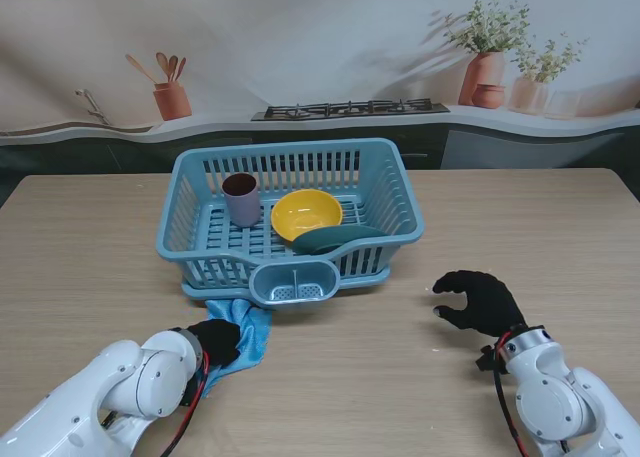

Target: Clear dishes and wipe the table

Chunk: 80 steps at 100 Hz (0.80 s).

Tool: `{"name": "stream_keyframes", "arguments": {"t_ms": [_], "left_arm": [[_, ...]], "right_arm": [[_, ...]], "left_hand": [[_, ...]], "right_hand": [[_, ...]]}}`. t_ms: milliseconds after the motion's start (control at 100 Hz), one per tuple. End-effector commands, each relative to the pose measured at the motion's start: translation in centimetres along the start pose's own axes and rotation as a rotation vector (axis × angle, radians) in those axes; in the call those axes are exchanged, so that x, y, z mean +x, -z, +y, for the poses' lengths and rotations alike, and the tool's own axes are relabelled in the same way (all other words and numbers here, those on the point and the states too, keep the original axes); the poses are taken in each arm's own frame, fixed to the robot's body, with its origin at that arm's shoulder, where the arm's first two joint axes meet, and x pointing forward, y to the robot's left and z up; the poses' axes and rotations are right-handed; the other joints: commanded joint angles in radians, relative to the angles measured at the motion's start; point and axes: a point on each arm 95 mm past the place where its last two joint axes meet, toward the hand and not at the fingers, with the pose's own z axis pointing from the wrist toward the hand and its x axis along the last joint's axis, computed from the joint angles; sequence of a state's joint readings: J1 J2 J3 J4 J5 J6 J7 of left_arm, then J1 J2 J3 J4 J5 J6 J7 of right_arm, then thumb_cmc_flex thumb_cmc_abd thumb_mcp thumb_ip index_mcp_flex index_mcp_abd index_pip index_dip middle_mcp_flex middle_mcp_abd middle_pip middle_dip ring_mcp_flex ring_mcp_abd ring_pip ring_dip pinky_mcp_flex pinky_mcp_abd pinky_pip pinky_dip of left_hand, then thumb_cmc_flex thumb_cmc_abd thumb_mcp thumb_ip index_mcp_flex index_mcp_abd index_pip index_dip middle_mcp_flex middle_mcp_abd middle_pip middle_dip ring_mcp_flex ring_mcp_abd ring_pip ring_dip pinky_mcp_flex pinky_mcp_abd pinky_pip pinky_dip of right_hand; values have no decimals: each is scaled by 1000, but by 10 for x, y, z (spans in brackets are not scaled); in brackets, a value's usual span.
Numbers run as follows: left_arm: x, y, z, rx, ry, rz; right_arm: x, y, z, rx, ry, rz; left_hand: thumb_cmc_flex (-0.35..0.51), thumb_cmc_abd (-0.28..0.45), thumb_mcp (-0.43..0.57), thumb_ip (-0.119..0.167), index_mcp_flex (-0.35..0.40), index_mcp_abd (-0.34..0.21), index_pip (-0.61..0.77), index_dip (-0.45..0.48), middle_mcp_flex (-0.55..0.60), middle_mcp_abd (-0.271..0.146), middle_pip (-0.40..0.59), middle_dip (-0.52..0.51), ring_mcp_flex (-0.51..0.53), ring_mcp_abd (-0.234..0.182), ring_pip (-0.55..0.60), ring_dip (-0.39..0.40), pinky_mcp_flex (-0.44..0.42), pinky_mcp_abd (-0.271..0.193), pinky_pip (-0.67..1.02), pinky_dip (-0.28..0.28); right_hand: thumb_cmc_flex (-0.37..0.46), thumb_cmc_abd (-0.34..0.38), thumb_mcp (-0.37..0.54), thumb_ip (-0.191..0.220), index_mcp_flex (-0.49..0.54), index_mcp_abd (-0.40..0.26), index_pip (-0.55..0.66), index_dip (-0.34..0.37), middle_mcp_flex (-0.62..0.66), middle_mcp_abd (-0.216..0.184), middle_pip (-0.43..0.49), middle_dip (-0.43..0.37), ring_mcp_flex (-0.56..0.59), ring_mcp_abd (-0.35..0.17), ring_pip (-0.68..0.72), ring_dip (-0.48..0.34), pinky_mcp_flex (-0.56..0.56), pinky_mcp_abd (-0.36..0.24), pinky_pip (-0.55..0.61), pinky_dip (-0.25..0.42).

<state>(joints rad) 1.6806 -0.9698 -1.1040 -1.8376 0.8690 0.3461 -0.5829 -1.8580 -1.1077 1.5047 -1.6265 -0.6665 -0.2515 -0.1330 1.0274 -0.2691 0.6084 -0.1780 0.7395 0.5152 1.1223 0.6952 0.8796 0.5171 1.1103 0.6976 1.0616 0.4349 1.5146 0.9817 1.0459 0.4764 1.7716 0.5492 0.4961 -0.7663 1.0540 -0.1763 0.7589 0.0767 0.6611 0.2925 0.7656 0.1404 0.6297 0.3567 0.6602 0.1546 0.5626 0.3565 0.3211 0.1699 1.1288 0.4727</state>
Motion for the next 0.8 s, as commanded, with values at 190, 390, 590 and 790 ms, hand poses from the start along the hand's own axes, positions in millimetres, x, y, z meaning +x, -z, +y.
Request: {"name": "stream_keyframes", "arguments": {"t_ms": [190, 390, 590, 790], "left_arm": [[-25, -3, 63, -101, 8, -73], [-63, 8, 71, 66, -48, -151], [-101, 22, 79, 207, -96, -231], [-131, 35, 86, 342, -139, -284]], "right_arm": [[0, 0, -3, 15, 2, 4], [0, 0, -3, 12, 6, 4], [0, -1, -4, 10, 7, 3], [0, -1, -5, 12, 7, 2]], "left_hand": [[183, -134, -9, 36, 20, -238, -75, 14, -16, 65, -31, -5, 23, 14, 41, 8, 22, -97, 260, -12], [183, -132, -10, 35, 19, -237, -76, 14, -17, 64, -31, -4, 25, 18, 38, 6, 22, -98, 260, -11], [186, -132, -11, 36, 19, -235, -78, 13, -18, 68, -32, -4, 24, 20, 39, 7, 22, -95, 260, -10], [188, -132, -12, 37, 20, -232, -80, 13, -19, 70, -33, -4, 23, 21, 38, 7, 22, -94, 260, -9]], "right_hand": [[-14, -10, -4, 17, -12, 7, -7, 4, -18, -7, -11, -10, -19, -14, -3, 0, -14, 19, 7, -10], [-12, -8, -4, 18, -15, 7, -7, 4, -22, -7, -11, -10, -21, -14, -3, 0, -15, 16, 7, -10], [-11, -8, -5, 18, -23, 7, -5, 5, -27, -7, -7, -9, -24, -14, 1, 2, -17, 19, 10, -8], [-9, -7, -4, 19, -22, 7, -2, 6, -28, -8, -6, -9, -24, -14, 2, 2, -16, 18, 12, -7]]}}
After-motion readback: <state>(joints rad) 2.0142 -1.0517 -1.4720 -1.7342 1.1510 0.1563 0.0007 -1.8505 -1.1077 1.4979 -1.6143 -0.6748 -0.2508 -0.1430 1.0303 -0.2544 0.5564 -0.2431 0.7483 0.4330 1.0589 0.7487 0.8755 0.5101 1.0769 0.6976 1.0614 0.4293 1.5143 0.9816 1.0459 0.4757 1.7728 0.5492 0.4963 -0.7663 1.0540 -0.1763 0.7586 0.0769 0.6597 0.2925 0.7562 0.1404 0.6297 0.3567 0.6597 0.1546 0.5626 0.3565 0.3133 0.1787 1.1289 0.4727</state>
